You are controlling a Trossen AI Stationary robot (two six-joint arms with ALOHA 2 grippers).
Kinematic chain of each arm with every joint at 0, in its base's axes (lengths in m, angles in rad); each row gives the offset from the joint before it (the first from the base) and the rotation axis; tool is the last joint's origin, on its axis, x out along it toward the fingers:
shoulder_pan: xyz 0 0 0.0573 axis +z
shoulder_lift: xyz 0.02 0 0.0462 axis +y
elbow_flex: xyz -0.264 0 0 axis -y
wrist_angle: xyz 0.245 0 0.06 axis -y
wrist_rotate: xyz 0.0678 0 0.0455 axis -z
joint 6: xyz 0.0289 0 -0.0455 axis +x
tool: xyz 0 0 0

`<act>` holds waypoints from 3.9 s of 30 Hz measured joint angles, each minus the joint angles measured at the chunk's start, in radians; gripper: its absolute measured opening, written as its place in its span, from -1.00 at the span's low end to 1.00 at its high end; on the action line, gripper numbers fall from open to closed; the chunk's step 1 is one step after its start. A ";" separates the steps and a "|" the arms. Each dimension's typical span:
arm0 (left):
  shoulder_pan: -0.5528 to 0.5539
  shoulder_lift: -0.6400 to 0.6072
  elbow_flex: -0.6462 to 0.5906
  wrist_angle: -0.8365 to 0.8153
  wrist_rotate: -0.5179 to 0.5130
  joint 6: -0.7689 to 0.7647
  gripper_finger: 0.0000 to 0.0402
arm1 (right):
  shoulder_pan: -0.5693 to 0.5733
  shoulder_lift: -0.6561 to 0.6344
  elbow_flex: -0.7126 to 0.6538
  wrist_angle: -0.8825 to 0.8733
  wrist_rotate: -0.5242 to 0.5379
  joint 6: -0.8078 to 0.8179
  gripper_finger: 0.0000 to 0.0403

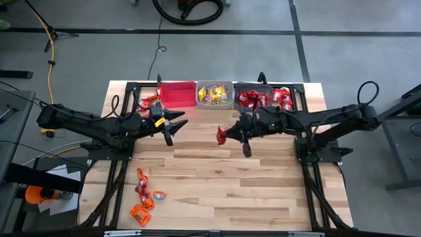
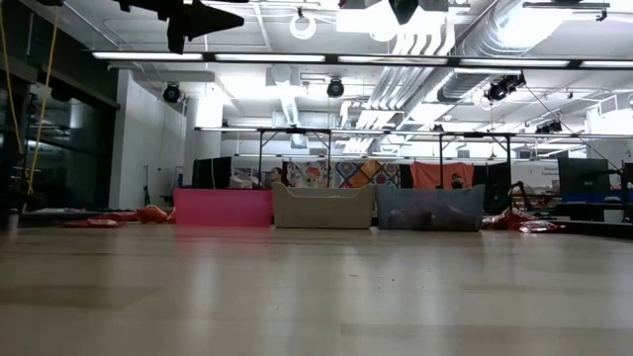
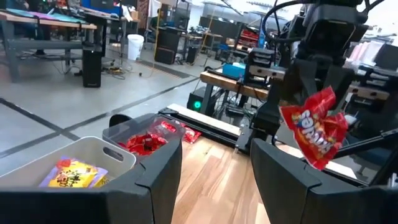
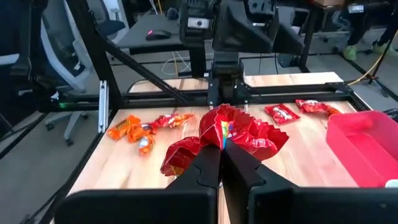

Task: Sort candy
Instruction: Put the red candy into the black bin

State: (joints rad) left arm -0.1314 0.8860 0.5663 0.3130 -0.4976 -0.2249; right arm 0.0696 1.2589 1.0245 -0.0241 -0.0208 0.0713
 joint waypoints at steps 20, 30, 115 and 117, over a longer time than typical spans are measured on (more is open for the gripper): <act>0.000 0.000 0.000 0.006 -0.010 -0.006 -0.10 | -0.648 0.111 0.000 -0.413 0.350 0.481 -1.00; -0.003 0.000 0.000 0.006 -0.043 -0.008 -0.10 | -0.711 0.251 0.000 -0.417 0.252 0.448 -0.40; 0.828 0.691 0.200 -1.299 0.284 0.053 -0.10 | -0.122 0.096 0.143 -0.253 0.021 0.183 0.13; 0.838 0.709 0.200 -1.296 0.281 0.054 -0.10 | -0.122 0.096 0.143 -0.257 0.021 0.183 0.13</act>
State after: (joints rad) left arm 0.7065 1.5950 0.7658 -0.9833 -0.2162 -0.1707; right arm -0.0528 1.3544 1.1675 -0.2806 0.0006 0.2539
